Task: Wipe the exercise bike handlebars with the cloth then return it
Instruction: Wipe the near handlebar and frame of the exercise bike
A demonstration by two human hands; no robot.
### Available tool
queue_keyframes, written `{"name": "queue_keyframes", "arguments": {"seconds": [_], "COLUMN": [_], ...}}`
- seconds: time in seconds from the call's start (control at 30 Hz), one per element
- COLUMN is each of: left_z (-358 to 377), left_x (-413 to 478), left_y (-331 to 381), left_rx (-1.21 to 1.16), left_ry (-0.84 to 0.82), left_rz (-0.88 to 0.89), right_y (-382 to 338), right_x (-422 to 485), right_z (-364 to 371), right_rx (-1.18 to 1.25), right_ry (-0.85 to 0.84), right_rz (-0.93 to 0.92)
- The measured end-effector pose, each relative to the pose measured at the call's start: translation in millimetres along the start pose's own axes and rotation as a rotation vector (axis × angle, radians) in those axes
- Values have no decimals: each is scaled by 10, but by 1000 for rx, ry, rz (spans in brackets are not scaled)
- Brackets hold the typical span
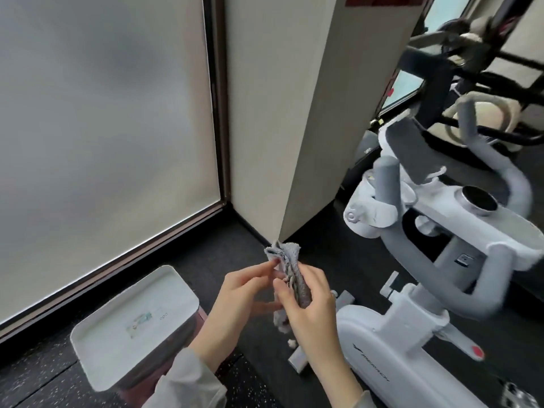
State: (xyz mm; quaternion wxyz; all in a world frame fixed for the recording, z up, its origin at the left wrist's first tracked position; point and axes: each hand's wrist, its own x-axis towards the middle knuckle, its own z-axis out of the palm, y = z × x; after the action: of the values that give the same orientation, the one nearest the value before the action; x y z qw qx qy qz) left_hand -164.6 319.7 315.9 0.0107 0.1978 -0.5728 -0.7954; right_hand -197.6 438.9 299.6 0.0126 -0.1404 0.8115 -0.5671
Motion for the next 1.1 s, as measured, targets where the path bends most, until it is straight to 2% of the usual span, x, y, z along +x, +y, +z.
{"name": "queue_keyframes", "arguments": {"seconds": [0.2,0.33,0.47,0.67,0.7,0.8,0.87,1.0,1.1], "left_z": [554,979,1299,1305,1263,1223,1266,1349,1343], "left_x": [-131,-122,-89,62,112,211,290,512,669], "left_y": [15,6,34,284,324,419,458,543,587], "left_rx": [137,150,253,308,324,245,138,90,330], "left_ry": [-85,-83,-36,-45,-74,-354,-412,-284,-2], "left_rz": [68,144,252,320,296,204,209,337,578], "right_y": [136,103,96,53,35,-15,-59,-128,-175], "right_x": [-151,-188,-199,-112,-85,18,100,278,503], "right_z": [-742,-1137,-1432,-1748,-1775,-1820,-1789,-1627,-1642], "right_rx": [106,164,122,256,270,307,354,372,349], "right_ry": [27,27,20,-105,-135,-233,-262,-59,203], "right_rz": [67,52,14,-16,-18,-1,22,55,-10]}}
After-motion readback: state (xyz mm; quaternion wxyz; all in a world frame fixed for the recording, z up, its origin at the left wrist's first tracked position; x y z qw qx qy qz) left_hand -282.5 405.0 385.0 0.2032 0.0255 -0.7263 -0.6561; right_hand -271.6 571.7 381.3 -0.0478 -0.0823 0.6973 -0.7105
